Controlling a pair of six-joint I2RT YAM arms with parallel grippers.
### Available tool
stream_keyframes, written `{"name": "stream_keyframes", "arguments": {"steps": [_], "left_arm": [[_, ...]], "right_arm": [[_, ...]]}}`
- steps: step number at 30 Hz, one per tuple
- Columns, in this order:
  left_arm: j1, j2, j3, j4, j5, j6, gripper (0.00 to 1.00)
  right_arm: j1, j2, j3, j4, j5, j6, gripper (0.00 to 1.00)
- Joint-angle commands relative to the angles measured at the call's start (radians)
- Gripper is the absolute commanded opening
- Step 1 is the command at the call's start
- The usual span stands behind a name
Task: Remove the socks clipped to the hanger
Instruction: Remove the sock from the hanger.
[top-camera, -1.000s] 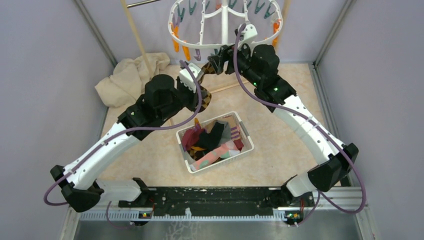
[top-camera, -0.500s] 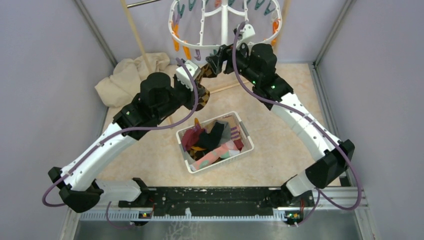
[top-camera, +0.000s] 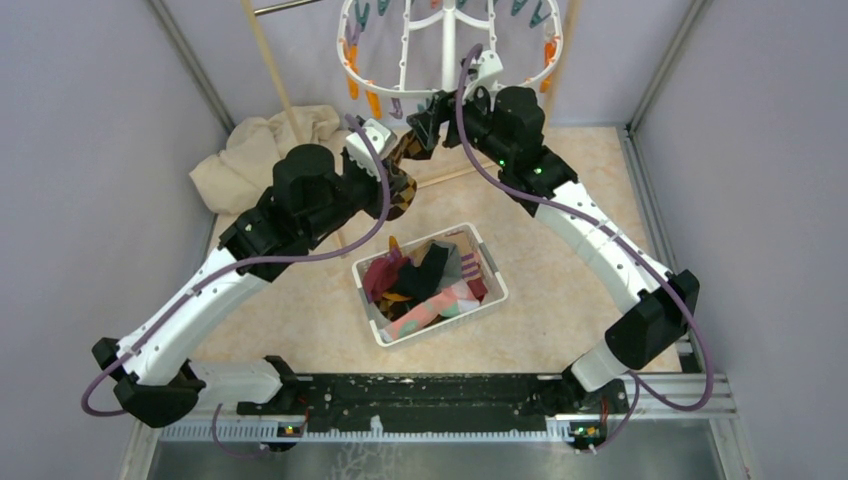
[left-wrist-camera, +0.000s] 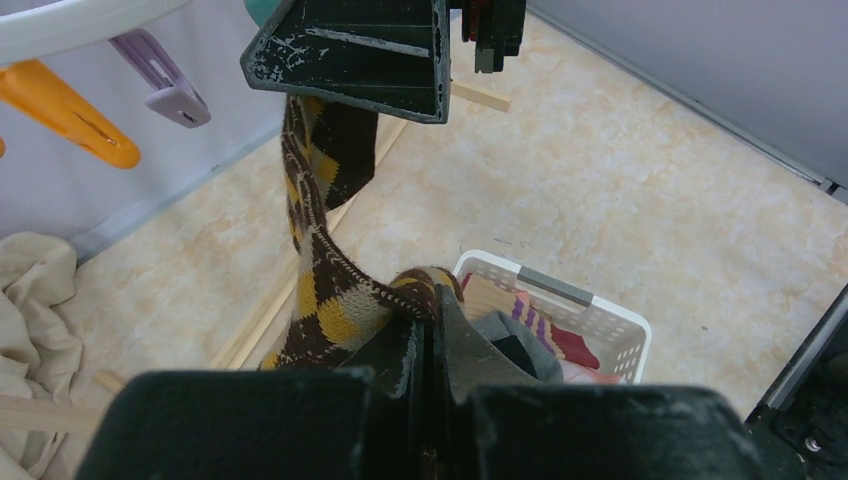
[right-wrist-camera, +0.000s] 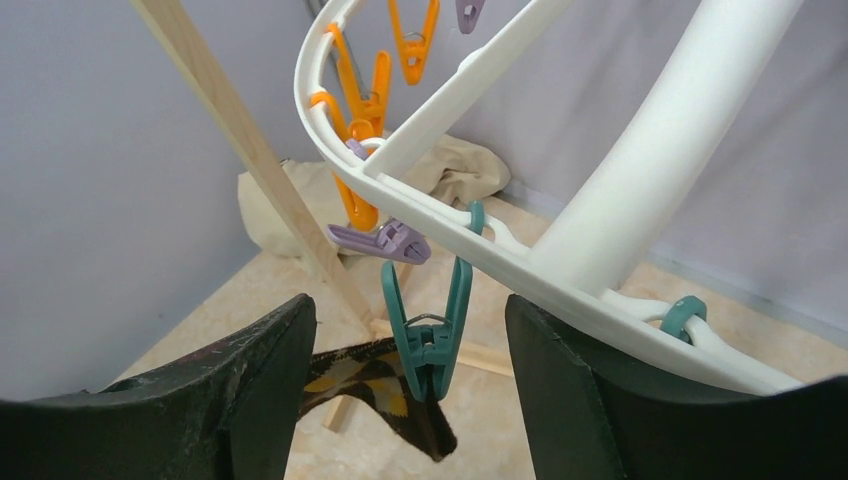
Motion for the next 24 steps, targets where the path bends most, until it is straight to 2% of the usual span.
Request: {"name": "stream_keyframes", "arguments": {"steps": [1,24], "left_arm": [[-0.001,-0.025,0.03,0.003,0.0,0.006,0.02],[-0.001,-0.042,0.022,0.009,0.015,-0.006,0.02]], "right_arm": [[-0.012,-0.014,0.044,0.093,-0.004,0.011,0.7],[-0.013,0.022,0.06,0.131,-0.007,0.037,0.62]]}}
